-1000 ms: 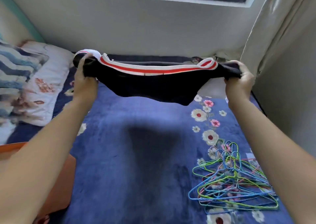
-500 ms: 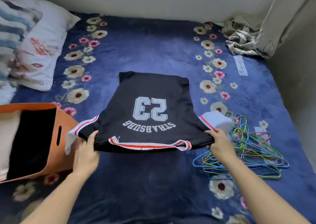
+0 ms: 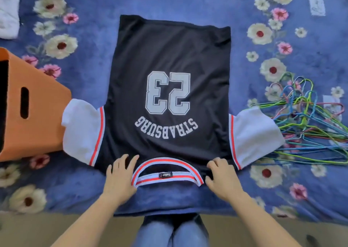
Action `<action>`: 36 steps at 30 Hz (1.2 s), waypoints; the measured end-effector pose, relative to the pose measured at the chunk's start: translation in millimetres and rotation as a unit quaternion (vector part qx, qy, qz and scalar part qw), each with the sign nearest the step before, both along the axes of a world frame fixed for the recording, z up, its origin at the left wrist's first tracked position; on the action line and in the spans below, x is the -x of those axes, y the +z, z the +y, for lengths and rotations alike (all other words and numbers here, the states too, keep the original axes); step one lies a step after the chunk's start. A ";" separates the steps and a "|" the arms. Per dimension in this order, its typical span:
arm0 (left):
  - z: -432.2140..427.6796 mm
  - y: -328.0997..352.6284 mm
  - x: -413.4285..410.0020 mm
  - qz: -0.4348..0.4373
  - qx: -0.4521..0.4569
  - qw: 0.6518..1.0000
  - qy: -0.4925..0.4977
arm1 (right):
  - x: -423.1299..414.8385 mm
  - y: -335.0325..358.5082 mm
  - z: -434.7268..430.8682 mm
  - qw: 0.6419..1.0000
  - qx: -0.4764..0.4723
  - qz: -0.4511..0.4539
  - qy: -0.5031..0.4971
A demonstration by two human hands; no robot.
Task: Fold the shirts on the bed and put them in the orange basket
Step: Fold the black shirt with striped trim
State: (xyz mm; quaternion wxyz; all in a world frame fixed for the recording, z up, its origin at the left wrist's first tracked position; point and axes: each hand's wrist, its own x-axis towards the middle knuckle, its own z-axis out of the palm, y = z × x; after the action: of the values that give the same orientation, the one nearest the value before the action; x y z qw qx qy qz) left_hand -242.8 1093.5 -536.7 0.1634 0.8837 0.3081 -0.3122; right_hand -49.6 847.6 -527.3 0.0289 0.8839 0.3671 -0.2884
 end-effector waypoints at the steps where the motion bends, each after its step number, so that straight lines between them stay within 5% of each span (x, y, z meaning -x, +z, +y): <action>1: -7.3 -10.1 -0.2 -0.007 0.006 0.998 -0.061 | 10.3 -12.4 4.3 1.000 -0.007 0.028 0.011; 5: -22.0 -32.4 -1.0 -0.026 -0.018 0.985 -0.170 | 36.0 -36.9 19.7 0.995 0.033 -0.016 0.090; 8: -8.3 -31.9 -7.3 -0.086 -0.025 0.971 -0.221 | 32.9 -47.8 19.4 0.982 -0.075 -0.104 0.136; 13: -8.8 -21.1 3.0 0.043 0.003 0.964 -0.264 | 40.1 -45.5 -4.7 0.974 -0.036 0.088 0.205; 16: -24.2 -11.5 -17.4 0.143 -0.027 0.962 -0.231 | 29.2 -33.6 -16.5 0.978 -0.057 0.187 -0.072; 18: -41.1 -5.7 -47.6 0.130 -0.014 0.968 -0.212 | 5.8 -22.2 -25.2 0.928 -0.149 0.141 -0.312; 22: -86.8 -23.9 -92.9 -0.171 0.009 0.967 -0.190 | -64.3 -18.4 -57.7 0.772 -0.240 -0.013 -0.588; 24: -116.9 -33.0 -114.1 -0.263 0.054 0.948 -0.169 | -95.8 -23.2 -72.1 0.724 -0.228 -0.062 -0.648; 29: -173.9 -62.3 -149.2 -0.268 0.057 0.936 -0.222 | -141.7 -40.7 -85.8 0.651 -0.184 -0.008 -0.736; 36: -189.0 -85.0 -178.3 -0.307 0.045 0.936 -0.165 | -147.1 -48.9 -120.2 0.647 -0.257 0.014 -0.717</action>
State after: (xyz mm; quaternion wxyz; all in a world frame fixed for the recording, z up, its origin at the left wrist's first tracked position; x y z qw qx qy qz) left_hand -64.5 904.5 -621.7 0.2361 0.9666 0.0779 -0.0618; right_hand 97.4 727.3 -576.1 -0.4207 0.8389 -0.3218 -0.1252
